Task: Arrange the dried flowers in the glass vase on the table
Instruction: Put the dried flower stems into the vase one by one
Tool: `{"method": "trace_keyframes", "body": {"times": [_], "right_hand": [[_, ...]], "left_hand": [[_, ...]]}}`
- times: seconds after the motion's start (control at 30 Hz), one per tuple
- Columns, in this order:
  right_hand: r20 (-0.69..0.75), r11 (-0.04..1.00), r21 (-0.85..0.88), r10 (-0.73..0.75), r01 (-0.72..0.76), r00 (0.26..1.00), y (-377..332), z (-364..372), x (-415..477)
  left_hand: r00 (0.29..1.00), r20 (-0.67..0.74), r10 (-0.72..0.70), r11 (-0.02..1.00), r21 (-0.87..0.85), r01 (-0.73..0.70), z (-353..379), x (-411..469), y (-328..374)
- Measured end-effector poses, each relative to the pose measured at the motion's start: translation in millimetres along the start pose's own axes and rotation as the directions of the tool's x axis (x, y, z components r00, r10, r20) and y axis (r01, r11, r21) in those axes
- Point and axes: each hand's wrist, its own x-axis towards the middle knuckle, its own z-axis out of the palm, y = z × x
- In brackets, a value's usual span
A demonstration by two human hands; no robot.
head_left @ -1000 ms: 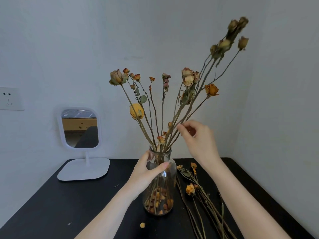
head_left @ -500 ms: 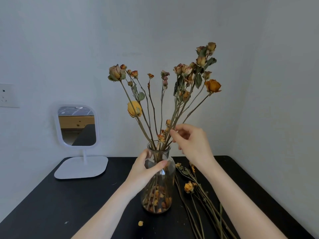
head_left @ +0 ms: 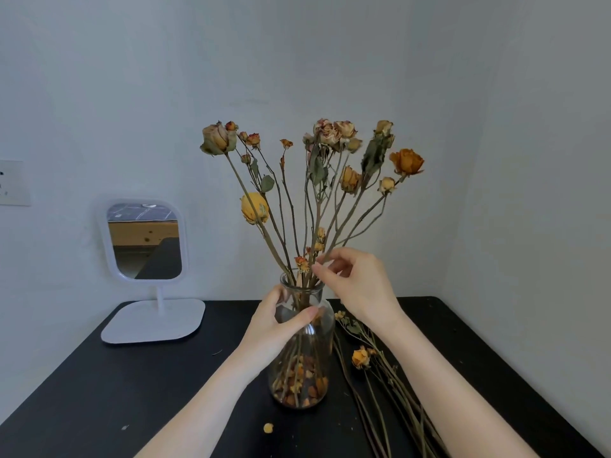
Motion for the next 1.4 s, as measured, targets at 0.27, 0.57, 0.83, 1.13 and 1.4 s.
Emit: {"method": "trace_keyframes", "body": {"times": [0.27,0.57,0.83,1.13,1.4], "right_hand": [[-0.036,0.998,0.058,0.015,-0.013,0.999,2,1,0],[0.005,0.995,0.094,0.042,-0.042,0.999,14,-17,-17],[-0.016,0.934,-0.084,0.347,-0.348,0.938,95,-57,-63],[0.154,0.730,-0.345,0.664,-0.590,0.732,149,-72,-106],[0.164,0.666,-0.415,0.725,-0.620,0.669,158,-52,-107]], "left_hand": [[1.000,0.016,0.021,1.000,-0.010,-0.021,-1,0,-1],[0.985,-0.175,-0.005,1.000,0.021,0.008,-4,-28,3],[0.969,-0.217,0.121,0.989,0.109,-0.099,36,-106,-10],[0.982,0.166,-0.087,0.876,0.482,-0.004,113,-68,-8],[0.978,0.112,-0.175,0.809,0.582,0.078,140,-41,-10]]}}
